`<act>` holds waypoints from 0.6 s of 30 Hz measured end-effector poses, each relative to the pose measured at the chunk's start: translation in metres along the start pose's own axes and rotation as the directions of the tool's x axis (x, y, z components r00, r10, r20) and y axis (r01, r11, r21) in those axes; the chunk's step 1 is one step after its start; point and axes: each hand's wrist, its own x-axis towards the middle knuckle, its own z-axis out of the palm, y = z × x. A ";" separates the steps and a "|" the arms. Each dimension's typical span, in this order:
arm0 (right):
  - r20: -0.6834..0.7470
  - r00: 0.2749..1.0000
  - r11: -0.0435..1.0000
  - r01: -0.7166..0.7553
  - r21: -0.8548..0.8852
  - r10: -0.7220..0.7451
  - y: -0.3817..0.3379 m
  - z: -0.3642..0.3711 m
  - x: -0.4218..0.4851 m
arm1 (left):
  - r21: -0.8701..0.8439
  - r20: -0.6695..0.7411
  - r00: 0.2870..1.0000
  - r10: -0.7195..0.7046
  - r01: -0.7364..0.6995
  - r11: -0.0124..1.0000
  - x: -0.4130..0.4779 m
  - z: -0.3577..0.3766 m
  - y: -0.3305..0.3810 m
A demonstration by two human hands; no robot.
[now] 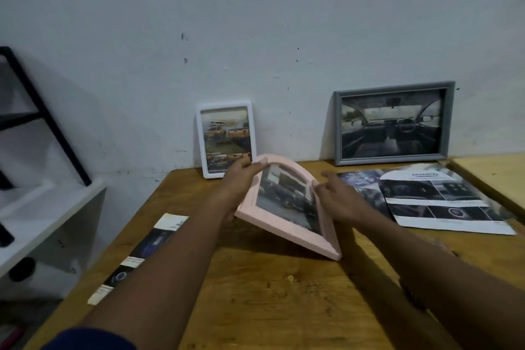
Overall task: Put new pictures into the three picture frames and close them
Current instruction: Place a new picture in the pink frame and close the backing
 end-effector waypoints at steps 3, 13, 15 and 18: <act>0.004 0.999 0.988 0.035 -0.150 -0.035 0.019 0.010 -0.008 | 0.085 0.021 1.000 -0.020 0.018 0.996 -0.007 0.013 -0.034; -0.035 0.993 0.860 0.079 -0.504 -0.112 0.046 0.017 -0.014 | 0.795 0.132 0.989 0.065 -0.144 0.589 -0.015 0.034 -0.091; -0.014 0.995 0.867 0.080 -0.492 -0.100 0.042 0.014 -0.015 | 0.825 0.149 0.985 0.083 -0.170 0.539 -0.013 0.033 -0.091; 0.031 0.995 0.864 0.094 -0.495 -0.091 0.036 0.004 -0.024 | 0.848 0.181 0.978 0.105 -0.209 0.488 -0.013 0.034 -0.088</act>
